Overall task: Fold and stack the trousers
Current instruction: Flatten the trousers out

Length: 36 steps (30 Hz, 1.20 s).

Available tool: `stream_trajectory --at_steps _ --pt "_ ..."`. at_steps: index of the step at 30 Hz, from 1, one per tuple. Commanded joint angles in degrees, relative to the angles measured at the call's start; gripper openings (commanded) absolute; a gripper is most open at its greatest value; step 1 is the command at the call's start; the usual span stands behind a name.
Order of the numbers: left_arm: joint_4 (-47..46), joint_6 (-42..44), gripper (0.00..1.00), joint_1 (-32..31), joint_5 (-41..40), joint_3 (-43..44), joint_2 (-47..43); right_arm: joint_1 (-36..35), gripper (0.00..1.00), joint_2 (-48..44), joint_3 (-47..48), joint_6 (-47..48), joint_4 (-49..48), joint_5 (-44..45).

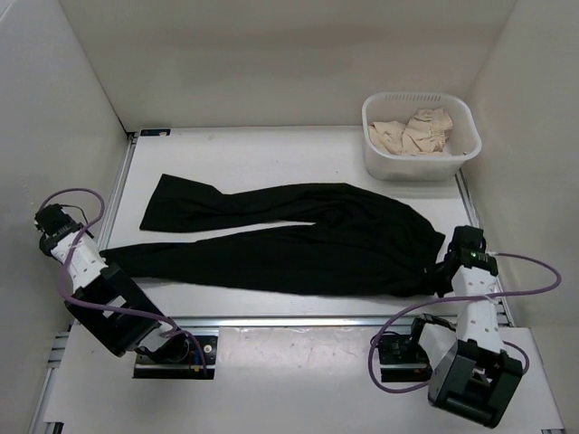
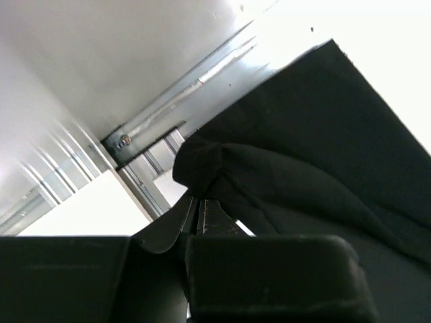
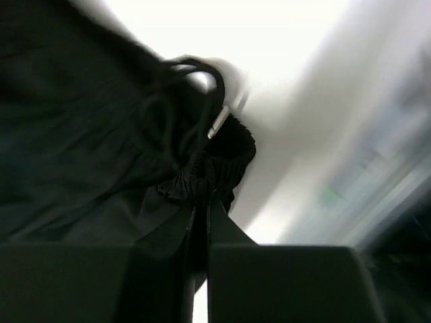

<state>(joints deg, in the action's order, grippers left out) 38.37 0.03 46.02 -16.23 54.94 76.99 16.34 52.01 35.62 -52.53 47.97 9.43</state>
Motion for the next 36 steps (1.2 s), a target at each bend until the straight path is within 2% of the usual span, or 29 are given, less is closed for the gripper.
stream_trajectory --at_steps 1,3,5,7,8,9,12,15,16,21,23,24,25,28,36 --pt "-0.7 0.0 0.14 0.4 2.4 -1.0 -3.1 1.2 0.00 -1.4 -1.9 -0.6 0.3 -3.8" --pt "-0.7 0.0 0.14 -2.7 3.0 1.2 -1.8 1.2 0.00 3.5 1.3 -0.6 -5.1 -5.7" --pt "-0.7 0.0 0.14 -5.8 4.0 4.6 0.4 1.2 0.00 8.7 10.8 2.9 -6.0 -5.7" --pt "0.0 0.0 0.14 -8.2 4.0 10.2 2.5 1.2 0.00 16.3 19.8 7.3 -3.5 -4.1" --pt "0.6 0.0 0.14 -10.3 4.0 11.8 2.5 1.2 0.00 18.3 28.3 8.5 -2.4 -4.1" --pt "0.6 0.0 0.14 -11.3 4.0 14.6 3.1 1.2 0.00 21.1 31.9 9.5 0.0 -3.4" --pt "0.6 0.0 0.14 -13.6 5.3 17.4 2.0 1.2 0.00 21.9 37.7 10.2 2.2 -2.7" --pt "0.6 0.0 0.14 -13.6 5.3 14.7 -1.0 1.2 0.00 16.1 30.9 8.8 2.2 -3.4" --pt "0.6 0.0 0.14 -13.6 3.4 10.3 -1.7 1.2 0.00 14.4 24.7 8.2 2.2 -2.7" --pt "1.3 0.0 0.26 -11.4 0.4 -3.6 -6.6 2.6 0.00 3.9 11.1 7.7 6.2 4.9" --pt "4.4 0.0 0.40 -9.6 -1.5 -8.6 -7.1 2.6 0.00 1.2 9.0 7.7 8.3 8.3" --pt "5.8 0.0 0.59 -8.2 -2.3 -9.9 -7.8 2.6 0.00 1.2 8.2 7.2 9.0 12.3" --pt "7.1 0.0 0.67 -7.4 -2.8 -10.9 -7.8 2.6 0.00 0.5 7.4 7.2 9.7 14.2" --pt "8.9 0.0 0.84 -4.2 -2.8 -11.6 -8.3 2.6 0.00 0.5 7.4 7.8 10.2 17.2" --pt "8.9 0.0 0.85 -3.8 3.5 -0.5 -1.3 2.6 0.00 2.8 7.4 9.0 8.0 17.2"
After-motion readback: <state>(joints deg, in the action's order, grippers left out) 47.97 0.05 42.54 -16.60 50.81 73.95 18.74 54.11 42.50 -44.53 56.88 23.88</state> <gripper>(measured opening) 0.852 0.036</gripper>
